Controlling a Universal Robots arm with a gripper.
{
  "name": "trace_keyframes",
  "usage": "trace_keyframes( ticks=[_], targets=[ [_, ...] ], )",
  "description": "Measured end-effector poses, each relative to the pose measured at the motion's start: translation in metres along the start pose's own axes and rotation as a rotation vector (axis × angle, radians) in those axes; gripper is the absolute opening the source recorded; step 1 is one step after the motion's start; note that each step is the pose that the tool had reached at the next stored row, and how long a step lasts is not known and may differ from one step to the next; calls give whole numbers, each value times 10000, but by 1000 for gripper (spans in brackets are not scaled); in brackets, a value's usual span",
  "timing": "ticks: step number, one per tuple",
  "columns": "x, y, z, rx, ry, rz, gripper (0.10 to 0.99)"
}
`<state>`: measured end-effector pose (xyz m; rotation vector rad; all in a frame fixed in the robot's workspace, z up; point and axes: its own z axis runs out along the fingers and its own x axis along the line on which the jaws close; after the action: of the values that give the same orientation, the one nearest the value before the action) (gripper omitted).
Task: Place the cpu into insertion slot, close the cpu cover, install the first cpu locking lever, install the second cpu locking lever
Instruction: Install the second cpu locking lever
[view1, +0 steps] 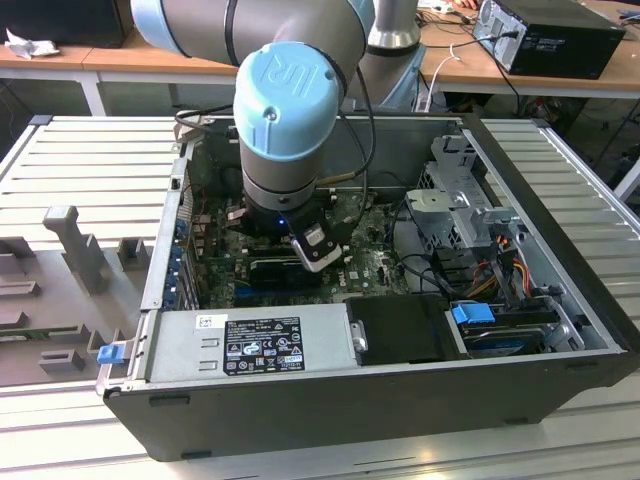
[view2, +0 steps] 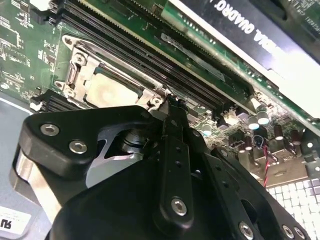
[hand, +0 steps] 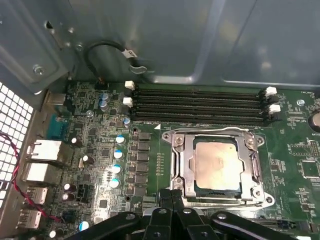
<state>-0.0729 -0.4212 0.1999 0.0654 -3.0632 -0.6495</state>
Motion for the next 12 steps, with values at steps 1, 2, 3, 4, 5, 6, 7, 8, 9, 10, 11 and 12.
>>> trace_keyframes(
  ticks=[1, 2, 3, 4, 5, 6, 7, 8, 9, 10, 11, 12],
  targets=[
    [4, -5, 13, -52, -4, 6, 106],
    [5, -12, 26, -120, -7, 10, 106],
    [5, -15, 31, -165, -9, 9, 106],
    [6, -16, 35, -216, -12, 8, 106],
    [9, -22, 52, -323, -17, 3, 106],
    [12, -27, 61, -337, -18, 4, 106],
    [17, -29, 66, -354, -19, 4, 106],
    [33, -28, 66, -381, -18, 5, 106],
    [53, -21, 52, -403, -19, 5, 106],
    [60, 13, -23, -412, -19, 2, 106],
    [61, 46, -96, -412, -18, 3, 106],
    [62, 75, -157, -412, -19, 4, 106]
  ],
)
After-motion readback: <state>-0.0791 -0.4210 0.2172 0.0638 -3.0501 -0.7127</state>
